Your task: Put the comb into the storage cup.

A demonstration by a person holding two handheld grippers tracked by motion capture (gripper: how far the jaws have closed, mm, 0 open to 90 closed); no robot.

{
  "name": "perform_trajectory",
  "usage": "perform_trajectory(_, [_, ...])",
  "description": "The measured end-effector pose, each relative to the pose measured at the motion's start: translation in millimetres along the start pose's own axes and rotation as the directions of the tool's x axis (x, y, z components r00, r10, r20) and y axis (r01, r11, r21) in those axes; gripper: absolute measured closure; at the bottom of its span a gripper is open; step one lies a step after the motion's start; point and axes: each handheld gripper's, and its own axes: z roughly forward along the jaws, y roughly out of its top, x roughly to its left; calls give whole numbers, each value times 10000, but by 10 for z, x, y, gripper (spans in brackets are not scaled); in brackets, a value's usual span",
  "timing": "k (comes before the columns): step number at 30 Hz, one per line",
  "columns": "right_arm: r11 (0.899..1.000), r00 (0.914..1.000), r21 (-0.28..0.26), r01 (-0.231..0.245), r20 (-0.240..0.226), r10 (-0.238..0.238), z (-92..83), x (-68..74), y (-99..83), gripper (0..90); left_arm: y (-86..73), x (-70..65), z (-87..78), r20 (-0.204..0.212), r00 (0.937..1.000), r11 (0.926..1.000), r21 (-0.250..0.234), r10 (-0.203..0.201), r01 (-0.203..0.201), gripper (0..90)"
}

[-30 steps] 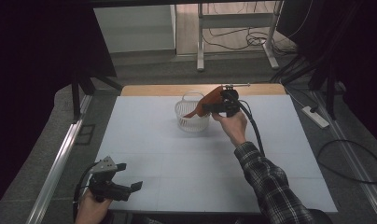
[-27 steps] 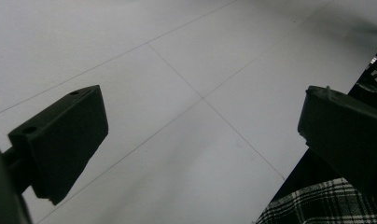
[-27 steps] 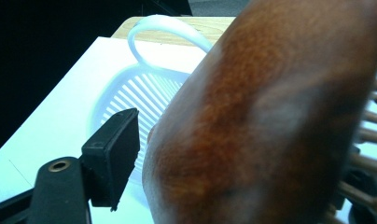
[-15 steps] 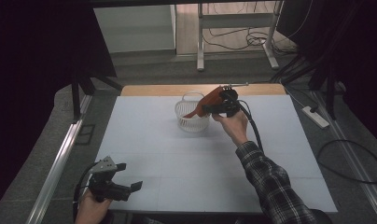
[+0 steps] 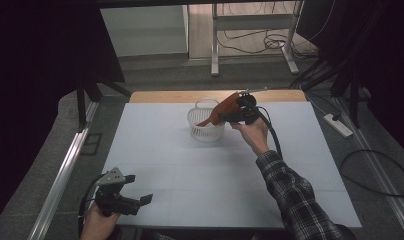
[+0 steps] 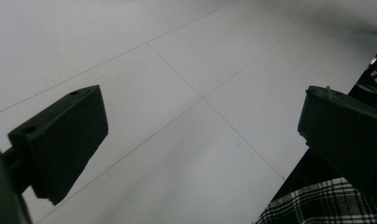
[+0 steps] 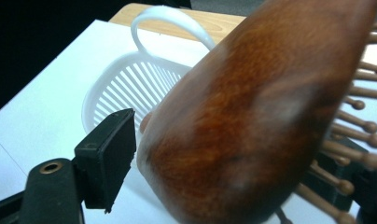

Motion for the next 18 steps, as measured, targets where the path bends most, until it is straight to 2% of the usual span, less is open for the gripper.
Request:
perform_trajectory(4, [9998, 9998, 62, 192, 39, -192, -7, 10, 0, 185, 0, 1, 0, 2, 10000, 10000, -3, -12, 12, 15])
perform_trajectory(8, [9998, 9998, 77, 187, -81, -186, -14, -1, 2, 175, -1, 2, 0, 10, 10000, 10000, -4, -15, 15, 16])
perform_trajectory(18, [9986, 9985, 60, 531, -128, -530, -48, 12, 13, 98, -1, 0, 0, 9, 10000, 10000, 1, 0, 0, 16])
